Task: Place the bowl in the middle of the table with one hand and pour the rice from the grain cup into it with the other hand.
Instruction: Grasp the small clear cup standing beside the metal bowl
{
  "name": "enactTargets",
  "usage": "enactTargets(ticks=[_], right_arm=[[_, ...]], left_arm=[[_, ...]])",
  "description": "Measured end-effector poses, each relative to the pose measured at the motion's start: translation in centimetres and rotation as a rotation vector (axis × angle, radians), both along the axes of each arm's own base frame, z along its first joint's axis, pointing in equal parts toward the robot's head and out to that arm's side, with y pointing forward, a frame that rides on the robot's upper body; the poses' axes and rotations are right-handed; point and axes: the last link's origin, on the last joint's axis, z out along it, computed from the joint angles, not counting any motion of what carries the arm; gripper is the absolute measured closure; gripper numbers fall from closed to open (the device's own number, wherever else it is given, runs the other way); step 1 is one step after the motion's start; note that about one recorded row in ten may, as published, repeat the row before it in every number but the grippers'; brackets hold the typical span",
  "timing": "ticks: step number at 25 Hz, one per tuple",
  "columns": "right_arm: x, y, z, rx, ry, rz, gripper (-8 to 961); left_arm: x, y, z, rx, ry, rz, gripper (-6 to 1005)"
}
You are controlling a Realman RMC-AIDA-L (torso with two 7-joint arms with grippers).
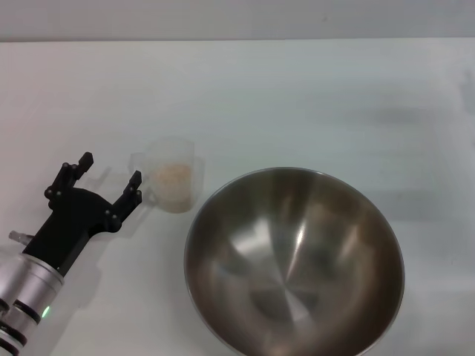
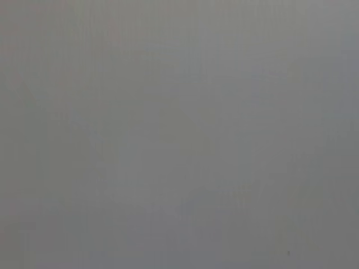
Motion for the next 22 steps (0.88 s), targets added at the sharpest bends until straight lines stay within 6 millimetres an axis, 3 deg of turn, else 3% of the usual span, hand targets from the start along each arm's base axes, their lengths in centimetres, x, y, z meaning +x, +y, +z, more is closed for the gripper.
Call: enactTargets(ticks=[22], right_arm=[[-0.1,0.1,-0.1,0.0,0.004,0.001,396]], left_arm=[[0.3,1.8,0.2,0.012,0.008,0.017,351]])
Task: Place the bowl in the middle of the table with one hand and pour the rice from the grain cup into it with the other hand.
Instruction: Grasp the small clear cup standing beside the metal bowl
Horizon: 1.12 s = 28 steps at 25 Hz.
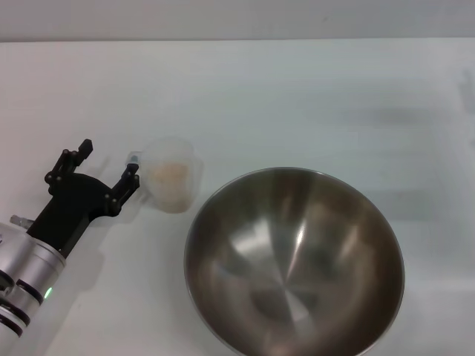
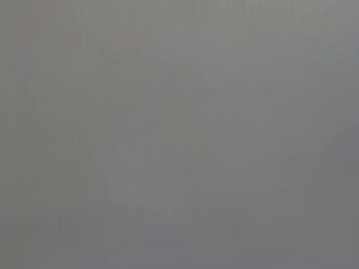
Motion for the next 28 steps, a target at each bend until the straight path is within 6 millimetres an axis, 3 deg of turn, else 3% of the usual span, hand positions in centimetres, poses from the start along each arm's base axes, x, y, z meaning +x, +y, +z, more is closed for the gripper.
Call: enactTargets(ticks=[10,22,28], right_arm=[[-0.1,0.2,0.1,0.001,-0.001,0.005,396],[-0.2,0.3,0.2,0.002,-0.004,0.007,396],[-0.1,0.3,0.3,0.002,-0.005,0.006,396]], left_arm=[[0.4,-0.1,-0.4,-0.014,-0.003,-0.017,358],[1.1,-0.1,-0.7,-0.02,-0.023,-0.024,811],[1.6,0.1,-0.9,-0.024,-0.033,-0.033,967]])
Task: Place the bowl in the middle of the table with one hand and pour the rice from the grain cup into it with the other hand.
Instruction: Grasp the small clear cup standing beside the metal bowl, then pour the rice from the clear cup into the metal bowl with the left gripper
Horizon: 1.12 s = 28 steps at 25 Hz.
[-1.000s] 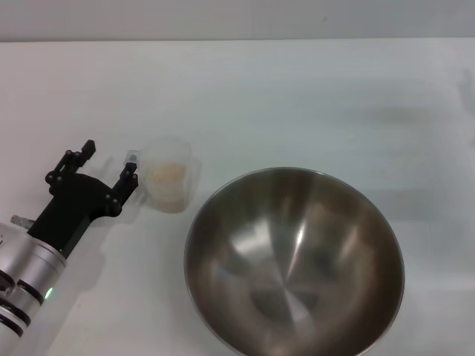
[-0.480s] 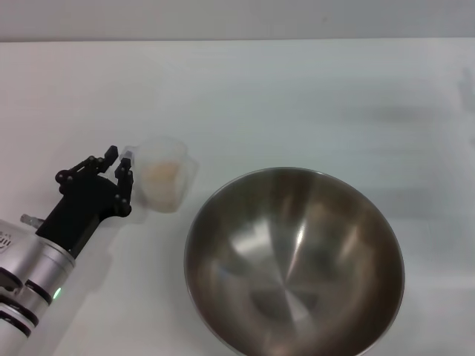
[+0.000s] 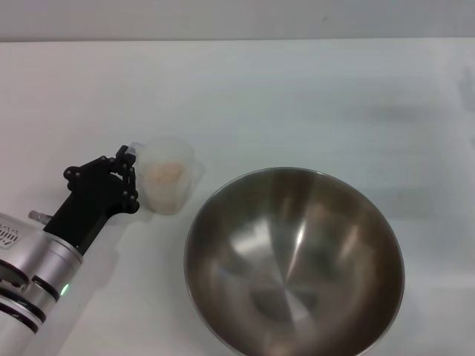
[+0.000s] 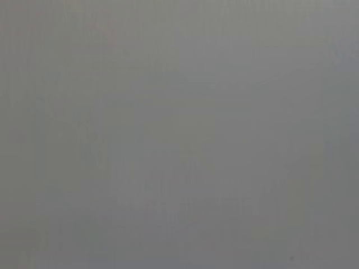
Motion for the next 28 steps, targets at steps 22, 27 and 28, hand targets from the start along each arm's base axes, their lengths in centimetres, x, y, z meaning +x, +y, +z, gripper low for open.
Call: enactTargets(ticks=[22,27,28], right_arm=[[0.4,0.4,1.6,0.054,0.006,-0.014,396],[0.4,0.6,2.0,0.056,-0.003,-0.008,396],[0.4,0.6,2.0,0.057,-0.004,-0.006,396]], left_arm=[[8.2,-2.3,1.9,0.531,0.572,-0.825,956],[9.0,-2.8,0.9,0.607,0.742,-1.001,950],[9.1,-3.0,0.6,0.622,0.786,-1.05,949]])
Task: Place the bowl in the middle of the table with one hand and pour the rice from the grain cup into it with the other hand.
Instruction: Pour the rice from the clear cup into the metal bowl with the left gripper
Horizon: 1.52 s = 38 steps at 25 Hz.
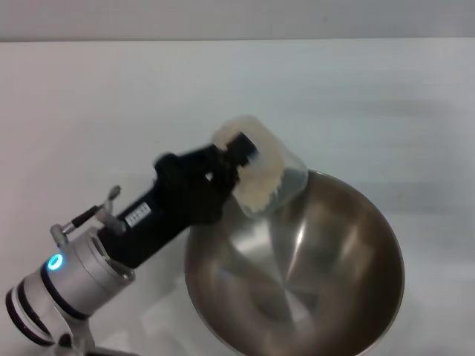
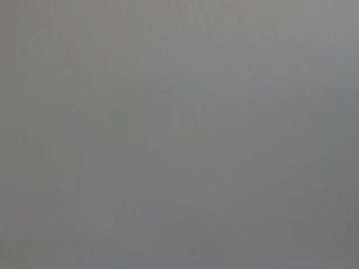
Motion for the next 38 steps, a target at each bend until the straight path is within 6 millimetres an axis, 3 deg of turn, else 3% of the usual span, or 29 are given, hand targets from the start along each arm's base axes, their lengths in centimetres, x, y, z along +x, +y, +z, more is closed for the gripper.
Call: enactTargets(ticks=[4,5,13,38], right_arm=[[-0.1,0.0,-0.1,0.0,-0.018,0.001,396],[-0.1,0.0,-0.1,0.002,-0.031,-0.002,396],[-0.2,-0.3,-0.5,0.011,-0.07,-0.011,396],[0.5,-2.3,-0.7,0.046,-0.065,-0.012,396]], left_arm=[[0.0,-0.2,-0.2,0.021,0.039,-0.032,944],[-0.1,-0.8,-0.9,0.097,0.153,-0.126,943],[-0.8,-1.4,-1.4,0.239,0.303,-0.243,934],[-2.0,-1.5,-1.6,0.423,0.479,-0.359,906]])
